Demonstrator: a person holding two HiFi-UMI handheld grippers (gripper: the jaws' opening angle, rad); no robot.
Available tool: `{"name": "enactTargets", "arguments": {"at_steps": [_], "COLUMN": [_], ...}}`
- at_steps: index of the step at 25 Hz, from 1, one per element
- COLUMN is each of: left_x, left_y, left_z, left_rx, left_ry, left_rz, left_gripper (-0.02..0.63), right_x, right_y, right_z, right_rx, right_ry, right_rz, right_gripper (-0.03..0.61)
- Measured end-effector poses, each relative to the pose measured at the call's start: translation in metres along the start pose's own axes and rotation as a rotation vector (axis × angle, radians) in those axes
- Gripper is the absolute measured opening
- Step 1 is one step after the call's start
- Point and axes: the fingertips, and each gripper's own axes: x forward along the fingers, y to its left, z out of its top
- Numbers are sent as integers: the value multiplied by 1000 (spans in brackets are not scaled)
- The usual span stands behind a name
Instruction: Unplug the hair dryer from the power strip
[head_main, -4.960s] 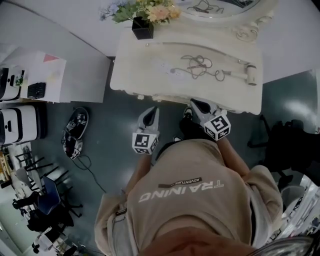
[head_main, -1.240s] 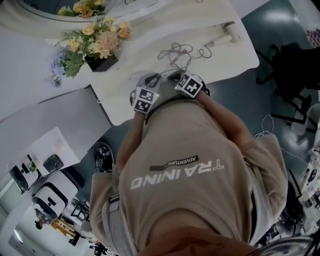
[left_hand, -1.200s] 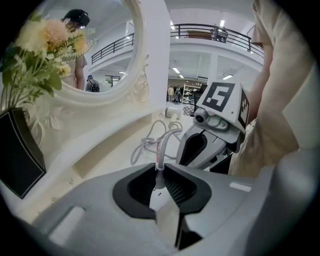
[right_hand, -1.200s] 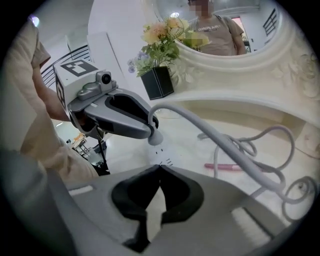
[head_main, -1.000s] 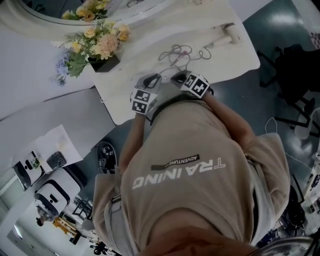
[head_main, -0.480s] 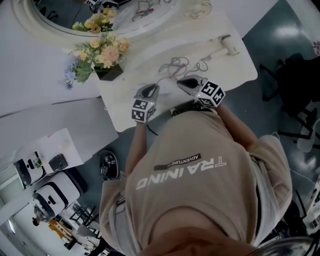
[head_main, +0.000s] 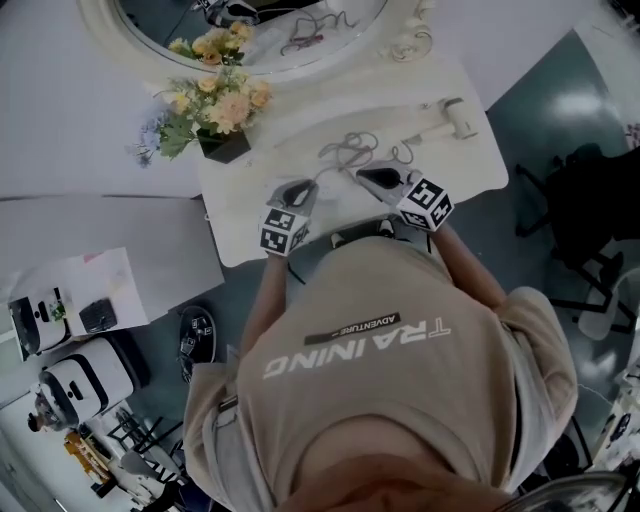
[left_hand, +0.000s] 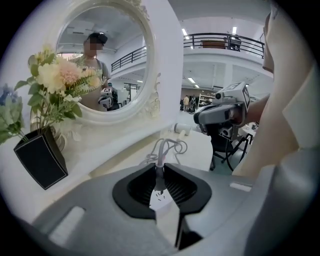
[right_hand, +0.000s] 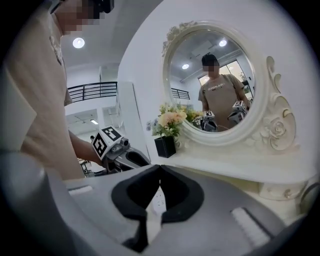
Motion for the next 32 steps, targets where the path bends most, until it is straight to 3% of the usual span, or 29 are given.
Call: {"name": "enactTargets", "arguments": {"at_steps": [8, 18, 32], "left_x": [-6, -2, -4], "left_y": [-3, -7, -11], "left_z": [5, 5, -7], "left_rx": [26, 33, 42], "left_ry": [0, -6, -2], "left_rz": [7, 4, -20], "left_gripper": [57, 57, 57], "right_x": [-10, -33, -20], "right_y": [-3, -8, 6], "right_z": [35, 92, 75], "right_rx": [-56, -102, -91], "right_ry": [-46, -252, -191], "right_rz": [-66, -102, -86], "right_gripper": [3, 3, 3]}}
